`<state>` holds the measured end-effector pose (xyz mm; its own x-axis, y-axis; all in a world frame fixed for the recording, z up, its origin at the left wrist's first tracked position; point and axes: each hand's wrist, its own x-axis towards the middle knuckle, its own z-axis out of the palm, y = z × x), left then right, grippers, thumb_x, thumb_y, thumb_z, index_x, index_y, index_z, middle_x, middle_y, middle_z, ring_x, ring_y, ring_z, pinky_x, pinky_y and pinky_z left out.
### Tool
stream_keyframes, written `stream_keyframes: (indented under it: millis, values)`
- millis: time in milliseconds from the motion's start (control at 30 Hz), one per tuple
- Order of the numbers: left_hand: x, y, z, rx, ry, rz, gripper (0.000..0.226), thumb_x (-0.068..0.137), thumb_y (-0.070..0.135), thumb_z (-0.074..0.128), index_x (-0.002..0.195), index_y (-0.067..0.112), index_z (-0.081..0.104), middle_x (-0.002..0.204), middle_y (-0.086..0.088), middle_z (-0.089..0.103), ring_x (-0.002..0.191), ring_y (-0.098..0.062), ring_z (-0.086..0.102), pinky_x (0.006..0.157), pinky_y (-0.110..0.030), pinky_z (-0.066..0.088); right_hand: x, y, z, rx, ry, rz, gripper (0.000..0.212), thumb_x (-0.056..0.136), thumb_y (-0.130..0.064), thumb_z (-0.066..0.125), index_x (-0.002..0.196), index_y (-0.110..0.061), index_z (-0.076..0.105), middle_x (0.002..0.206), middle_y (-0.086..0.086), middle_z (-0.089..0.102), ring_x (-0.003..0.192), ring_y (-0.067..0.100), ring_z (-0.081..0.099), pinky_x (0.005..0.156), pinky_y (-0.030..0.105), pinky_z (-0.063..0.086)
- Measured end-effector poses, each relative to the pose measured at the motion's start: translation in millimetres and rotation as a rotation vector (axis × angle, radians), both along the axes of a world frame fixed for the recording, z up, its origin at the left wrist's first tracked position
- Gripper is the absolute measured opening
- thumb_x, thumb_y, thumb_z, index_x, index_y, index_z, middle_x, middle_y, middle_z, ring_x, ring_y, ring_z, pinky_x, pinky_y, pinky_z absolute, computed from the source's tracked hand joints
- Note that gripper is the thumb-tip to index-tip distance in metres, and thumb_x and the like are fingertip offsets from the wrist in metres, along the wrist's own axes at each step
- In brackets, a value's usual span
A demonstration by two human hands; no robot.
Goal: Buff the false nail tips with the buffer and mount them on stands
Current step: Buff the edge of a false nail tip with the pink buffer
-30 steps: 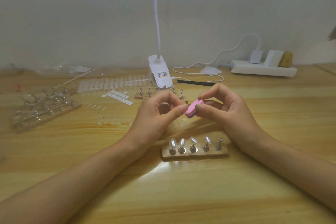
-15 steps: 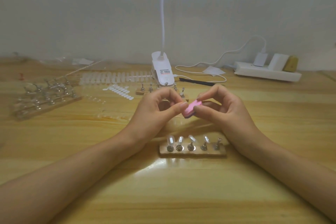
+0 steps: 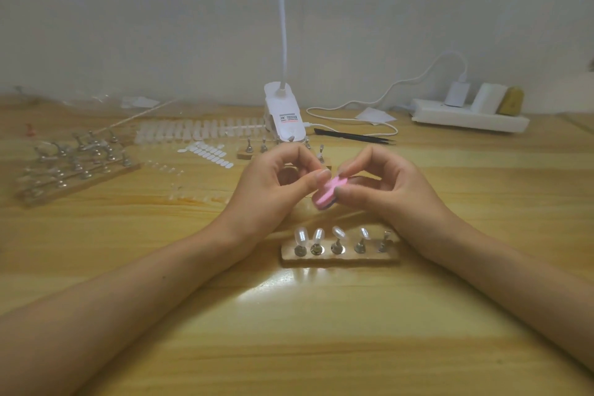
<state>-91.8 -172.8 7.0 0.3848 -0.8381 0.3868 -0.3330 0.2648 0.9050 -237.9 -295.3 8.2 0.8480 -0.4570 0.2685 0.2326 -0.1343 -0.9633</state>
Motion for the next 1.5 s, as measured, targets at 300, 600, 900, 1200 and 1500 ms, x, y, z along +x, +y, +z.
stream_keyframes:
  millis: [300, 600, 900, 1200, 1500]
  values:
    - [0.6, -0.3, -0.9, 0.009, 0.015, 0.005, 0.014, 0.089, 0.017, 0.069, 0.078, 0.014, 0.061, 0.069, 0.007, 0.058, 0.056, -0.001, 0.052, 0.052, -0.008, 0.036, -0.5, 1.1, 0.3, -0.028, -0.007, -0.003, 0.018, 0.084, -0.012, 0.077, 0.089, -0.015, 0.06, 0.093, 0.016, 0.076, 0.092, 0.034, 0.074, 0.075, 0.038, 0.061]
    - [1.0, 0.0, -0.7, 0.019, 0.007, 0.017, 0.014, 0.088, 0.019, 0.07, 0.078, 0.014, 0.061, 0.071, 0.007, 0.056, 0.055, -0.001, 0.047, 0.051, -0.01, 0.034, 0.0, -0.3, 0.4, -0.016, -0.013, -0.045, 0.02, 0.082, -0.014, 0.078, 0.089, -0.014, 0.059, 0.091, 0.013, 0.076, 0.09, 0.033, 0.075, 0.074, 0.034, 0.059]
    - [-0.7, 1.3, 0.5, 0.019, -0.013, -0.005, 0.013, 0.089, 0.016, 0.069, 0.079, 0.013, 0.062, 0.075, 0.004, 0.06, 0.061, -0.001, 0.054, 0.056, -0.008, 0.037, 2.3, -7.7, -0.8, 0.089, -0.032, -0.072, 0.022, 0.072, -0.018, 0.08, 0.084, -0.014, 0.062, 0.092, 0.004, 0.073, 0.089, 0.023, 0.073, 0.08, 0.025, 0.057]
    - [1.4, -0.4, -1.2, 0.019, 0.015, 0.002, 0.013, 0.089, 0.017, 0.07, 0.079, 0.013, 0.062, 0.074, 0.005, 0.06, 0.062, -0.006, 0.052, 0.057, -0.012, 0.038, 1.6, -4.9, -0.4, 0.091, -0.025, -0.104, 0.019, 0.071, -0.02, 0.082, 0.08, -0.016, 0.066, 0.095, 0.007, 0.072, 0.089, 0.025, 0.074, 0.077, 0.027, 0.058]
    - [1.4, -0.1, -0.8, 0.006, 0.01, 0.002, 0.013, 0.089, 0.015, 0.07, 0.078, 0.014, 0.062, 0.074, 0.007, 0.058, 0.056, 0.001, 0.05, 0.052, -0.008, 0.036, 1.0, -3.9, 1.8, 0.096, 0.02, -0.094, 0.018, 0.072, -0.015, 0.079, 0.081, -0.012, 0.064, 0.094, 0.01, 0.072, 0.086, 0.025, 0.074, 0.073, 0.029, 0.058]
